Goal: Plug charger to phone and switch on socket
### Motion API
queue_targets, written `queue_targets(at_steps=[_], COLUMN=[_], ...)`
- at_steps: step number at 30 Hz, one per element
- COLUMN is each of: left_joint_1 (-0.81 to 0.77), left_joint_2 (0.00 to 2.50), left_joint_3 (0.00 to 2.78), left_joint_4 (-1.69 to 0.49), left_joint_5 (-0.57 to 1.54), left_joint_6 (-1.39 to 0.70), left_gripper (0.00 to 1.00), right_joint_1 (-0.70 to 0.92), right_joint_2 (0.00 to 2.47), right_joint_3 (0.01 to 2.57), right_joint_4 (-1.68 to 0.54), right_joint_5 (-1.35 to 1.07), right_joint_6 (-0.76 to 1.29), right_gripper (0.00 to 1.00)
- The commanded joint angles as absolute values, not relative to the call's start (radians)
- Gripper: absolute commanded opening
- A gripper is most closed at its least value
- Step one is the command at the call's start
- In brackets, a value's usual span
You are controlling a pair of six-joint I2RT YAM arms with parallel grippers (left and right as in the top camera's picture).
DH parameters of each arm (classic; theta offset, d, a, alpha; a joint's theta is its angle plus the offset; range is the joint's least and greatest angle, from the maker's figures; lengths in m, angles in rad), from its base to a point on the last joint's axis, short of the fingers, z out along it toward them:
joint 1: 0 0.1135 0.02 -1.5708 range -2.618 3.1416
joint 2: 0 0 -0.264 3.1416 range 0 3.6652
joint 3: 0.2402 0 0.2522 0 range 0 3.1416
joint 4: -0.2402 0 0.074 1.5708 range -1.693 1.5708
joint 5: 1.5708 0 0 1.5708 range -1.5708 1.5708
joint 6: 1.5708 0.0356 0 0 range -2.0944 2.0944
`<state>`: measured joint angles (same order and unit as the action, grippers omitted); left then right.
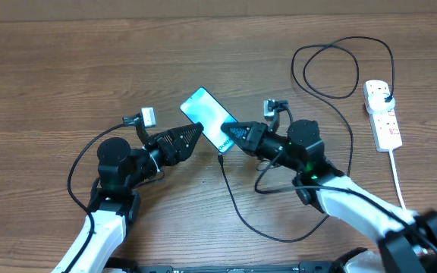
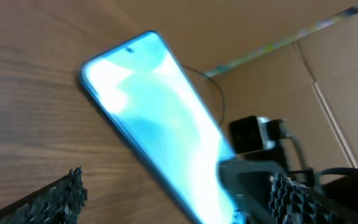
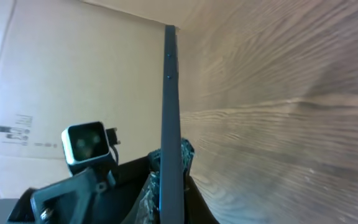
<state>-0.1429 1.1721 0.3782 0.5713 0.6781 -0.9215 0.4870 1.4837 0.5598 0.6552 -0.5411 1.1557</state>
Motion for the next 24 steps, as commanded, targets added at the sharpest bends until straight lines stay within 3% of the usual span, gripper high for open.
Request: queue_targets(at_steps=[1,14,24], left_joint_1=[-0.137,-0.136,-0.136], left_joint_2=[1.216,1.444,1.475], left_joint_3=[0.374,0.374,0.374], left_joint_4=[0.624,0.931,1.135], left_joint_5=[0.688,0.708,0.708], left_joint_6=[-0.962,-1.107,-1.232], left_gripper=[1.0,1.0,1.0], right_joint_1=[0.514,0.524,0.524], right_joint_2=[1.548,1.579,1.579], right_joint_3=[0.562,0.562,0.562], right_joint_4=[0.751,0.857,0.851], right_joint_5=[-0.545,-0.543,-0.506], right_joint_6=[1.235,1.249,1.196], right_gripper=[0.04,0.04,0.04])
